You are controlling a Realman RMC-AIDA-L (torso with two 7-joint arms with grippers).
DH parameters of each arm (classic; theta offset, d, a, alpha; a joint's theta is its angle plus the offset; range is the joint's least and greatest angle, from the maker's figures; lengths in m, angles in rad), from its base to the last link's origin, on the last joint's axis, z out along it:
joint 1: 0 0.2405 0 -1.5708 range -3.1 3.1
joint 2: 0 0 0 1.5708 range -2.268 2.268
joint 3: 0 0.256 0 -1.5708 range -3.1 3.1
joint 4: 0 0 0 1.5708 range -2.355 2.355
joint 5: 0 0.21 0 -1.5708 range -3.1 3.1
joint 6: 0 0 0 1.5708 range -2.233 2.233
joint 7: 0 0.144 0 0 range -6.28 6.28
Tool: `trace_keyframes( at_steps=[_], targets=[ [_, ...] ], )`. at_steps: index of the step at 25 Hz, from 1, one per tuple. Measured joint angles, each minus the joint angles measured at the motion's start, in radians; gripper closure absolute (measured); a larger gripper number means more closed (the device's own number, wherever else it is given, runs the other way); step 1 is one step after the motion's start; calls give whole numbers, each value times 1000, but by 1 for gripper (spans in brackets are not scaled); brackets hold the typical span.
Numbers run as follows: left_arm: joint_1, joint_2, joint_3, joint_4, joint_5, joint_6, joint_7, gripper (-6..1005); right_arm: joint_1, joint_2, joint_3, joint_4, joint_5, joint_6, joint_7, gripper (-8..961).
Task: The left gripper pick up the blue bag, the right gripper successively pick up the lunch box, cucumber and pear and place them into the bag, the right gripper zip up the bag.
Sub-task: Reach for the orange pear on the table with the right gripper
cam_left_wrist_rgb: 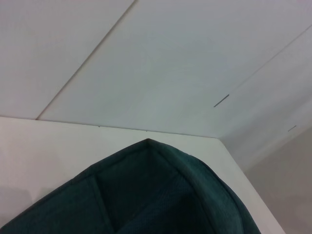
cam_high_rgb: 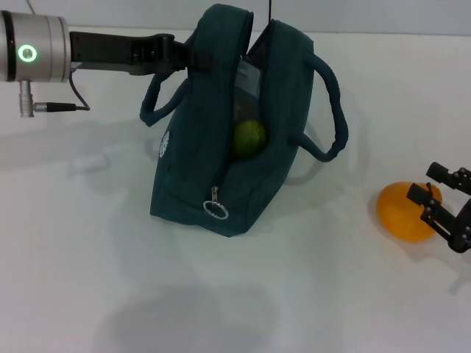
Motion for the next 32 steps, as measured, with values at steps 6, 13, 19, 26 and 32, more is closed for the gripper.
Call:
trace_keyframes(
  at_steps=[6, 13, 19, 26, 32],
  targets=[
    [0, 0, 0, 0, 0, 0, 0, 900, 0, 1, 0, 0, 0, 1, 0, 508],
    [0, 0, 0, 0, 0, 0, 0, 899, 3, 3, -1, 0, 0, 7, 0, 636],
    [0, 0, 0, 0, 0, 0, 0, 899, 4, 4, -1, 0, 0, 8, 0, 652],
    [0, 0, 0, 0, 0, 0, 0, 898, 5, 4, -1, 0, 4, 8, 0, 786],
    [0, 2, 0, 0, 0, 0, 0, 898, 5, 4, 4, 0, 6, 9, 3, 842]
  ],
)
